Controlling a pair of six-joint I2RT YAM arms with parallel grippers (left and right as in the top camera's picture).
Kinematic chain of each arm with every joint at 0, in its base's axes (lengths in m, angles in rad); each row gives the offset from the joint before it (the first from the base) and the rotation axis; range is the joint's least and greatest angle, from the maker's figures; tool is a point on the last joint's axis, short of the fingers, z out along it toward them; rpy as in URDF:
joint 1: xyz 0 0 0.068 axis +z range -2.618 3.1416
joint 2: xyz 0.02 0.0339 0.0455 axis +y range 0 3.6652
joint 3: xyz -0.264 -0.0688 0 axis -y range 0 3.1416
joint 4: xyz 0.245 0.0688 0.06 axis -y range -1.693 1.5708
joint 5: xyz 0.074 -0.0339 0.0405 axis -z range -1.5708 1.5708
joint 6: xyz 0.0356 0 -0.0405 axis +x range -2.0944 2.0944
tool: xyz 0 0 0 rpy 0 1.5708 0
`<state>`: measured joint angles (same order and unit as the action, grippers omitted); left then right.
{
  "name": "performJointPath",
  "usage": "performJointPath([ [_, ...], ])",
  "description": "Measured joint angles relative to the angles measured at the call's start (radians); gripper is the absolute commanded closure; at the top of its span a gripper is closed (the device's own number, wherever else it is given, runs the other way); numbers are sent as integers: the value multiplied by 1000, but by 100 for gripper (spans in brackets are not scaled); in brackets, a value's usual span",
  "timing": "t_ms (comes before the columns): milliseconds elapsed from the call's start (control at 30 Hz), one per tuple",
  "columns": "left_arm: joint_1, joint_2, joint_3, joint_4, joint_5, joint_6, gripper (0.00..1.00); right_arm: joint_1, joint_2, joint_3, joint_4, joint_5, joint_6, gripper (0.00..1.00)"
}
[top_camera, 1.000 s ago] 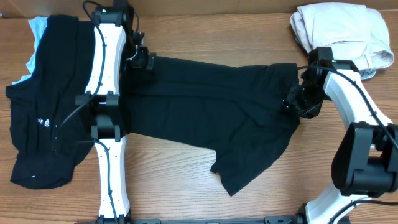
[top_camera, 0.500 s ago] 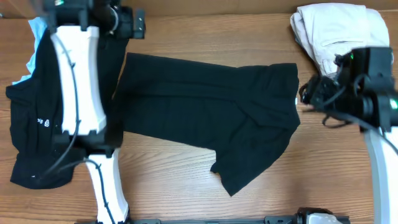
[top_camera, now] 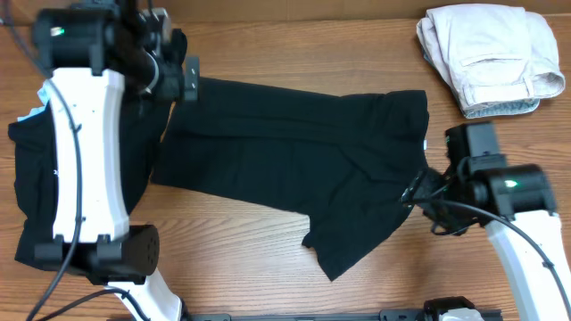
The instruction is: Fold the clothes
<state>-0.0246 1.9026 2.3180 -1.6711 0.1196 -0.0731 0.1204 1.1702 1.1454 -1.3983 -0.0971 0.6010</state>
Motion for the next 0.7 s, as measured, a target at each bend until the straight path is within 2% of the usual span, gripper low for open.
performJointPath([
  [133, 0, 12, -247, 105, -19, -3, 0, 9, 5, -182, 124, -64, 21, 32],
  [233, 10, 14, -427, 209, -27, -19, 0, 26, 5, -252, 166, -101, 27, 32],
  [433, 103, 14, -671, 438, -42, -101, 0, 61, 5, -266, 188, -129, 26, 32],
  [567, 185, 14, -832, 605, -55, -181, 7, 93, 5, -266, 202, -135, 26, 31],
  [700, 231, 14, -961, 731, -57, -238, 10, 130, 5, -266, 204, -136, 27, 30],
])
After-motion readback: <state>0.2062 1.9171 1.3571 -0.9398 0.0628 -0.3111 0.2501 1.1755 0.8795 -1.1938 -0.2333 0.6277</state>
